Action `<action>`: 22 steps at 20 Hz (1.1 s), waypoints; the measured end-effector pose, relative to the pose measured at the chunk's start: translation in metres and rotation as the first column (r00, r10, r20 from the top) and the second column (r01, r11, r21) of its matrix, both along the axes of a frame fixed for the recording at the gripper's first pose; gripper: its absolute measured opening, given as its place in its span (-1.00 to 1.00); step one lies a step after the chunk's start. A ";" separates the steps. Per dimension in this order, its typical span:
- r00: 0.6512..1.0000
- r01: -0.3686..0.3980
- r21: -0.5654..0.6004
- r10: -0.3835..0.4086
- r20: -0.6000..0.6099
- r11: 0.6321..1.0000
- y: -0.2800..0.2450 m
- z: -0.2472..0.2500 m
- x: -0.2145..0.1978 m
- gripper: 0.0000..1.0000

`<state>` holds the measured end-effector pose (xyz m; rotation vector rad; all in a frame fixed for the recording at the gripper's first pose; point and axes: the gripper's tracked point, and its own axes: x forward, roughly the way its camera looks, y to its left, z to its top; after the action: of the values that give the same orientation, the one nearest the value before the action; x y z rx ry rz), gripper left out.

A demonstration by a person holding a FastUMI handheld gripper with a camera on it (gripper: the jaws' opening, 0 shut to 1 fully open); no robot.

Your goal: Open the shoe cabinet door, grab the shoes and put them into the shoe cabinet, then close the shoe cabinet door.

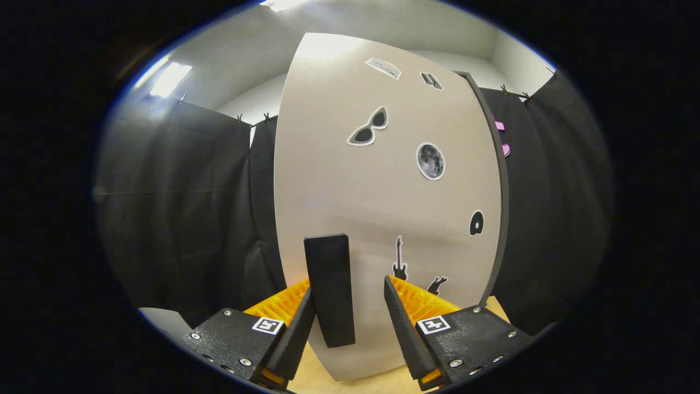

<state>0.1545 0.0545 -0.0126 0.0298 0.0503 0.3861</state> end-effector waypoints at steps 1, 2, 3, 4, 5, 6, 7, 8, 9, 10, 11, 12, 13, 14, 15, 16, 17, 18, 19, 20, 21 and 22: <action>1.000 -0.003 0.010 0.003 -0.008 1.000 0.006 -0.002 0.006 0.48; 1.000 -0.006 0.025 0.006 -0.013 1.000 0.010 -0.003 0.012 0.48; 1.000 -0.008 0.034 0.009 -0.020 0.999 0.014 -0.004 0.018 0.48; 1.000 -0.010 0.042 0.011 -0.021 0.999 0.016 -0.004 0.021 0.50; 1.000 -0.010 0.043 0.011 -0.021 0.999 0.019 -0.005 0.023 0.50; 1.000 -0.012 0.035 0.012 -0.014 0.999 0.021 -0.005 0.024 0.51; 1.000 -0.012 0.016 0.012 -0.006 1.000 0.023 -0.005 0.026 0.51; 1.000 -0.009 -0.001 0.009 0.002 1.000 0.023 -0.005 0.023 0.51; 1.000 -0.007 -0.015 0.007 0.007 1.000 0.023 -0.006 0.024 0.51; 1.000 -0.005 -0.025 0.005 0.012 1.000 0.025 -0.006 0.024 0.51; 1.000 -0.003 -0.030 0.004 0.012 1.000 0.026 -0.006 0.025 0.51; 1.000 0.000 -0.032 0.000 0.014 0.999 0.026 -0.006 0.025 0.51; 1.000 0.002 -0.029 -0.001 0.012 1.000 0.026 -0.007 0.026 0.51; 1.000 0.003 -0.027 -0.003 0.008 1.000 0.026 -0.008 0.024 0.51; 1.000 0.005 -0.024 -0.005 0.001 1.000 0.026 -0.008 0.024 0.51; 1.000 0.006 -0.027 -0.006 -0.003 1.000 0.025 -0.009 0.023 0.51; 1.000 0.013 -0.033 -0.013 0.001 0.999 0.025 -0.008 0.024 0.51; 1.000 0.021 -0.051 -0.021 0.008 0.998 0.025 -0.010 0.024 0.53; 0.999 0.032 -0.073 -0.031 0.019 0.997 0.025 -0.010 0.025 0.54; 0.999 0.044 -0.089 -0.042 0.029 0.995 0.025 -0.010 0.025 0.55; 0.998 0.054 -0.100 -0.051 0.036 0.994 0.025 -0.009 0.025 0.57; 0.997 0.066 -0.104 -0.062 0.039 0.992 0.022 -0.010 0.027 0.58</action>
<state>0.1815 0.0763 -0.0227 -0.0793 0.0338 0.3195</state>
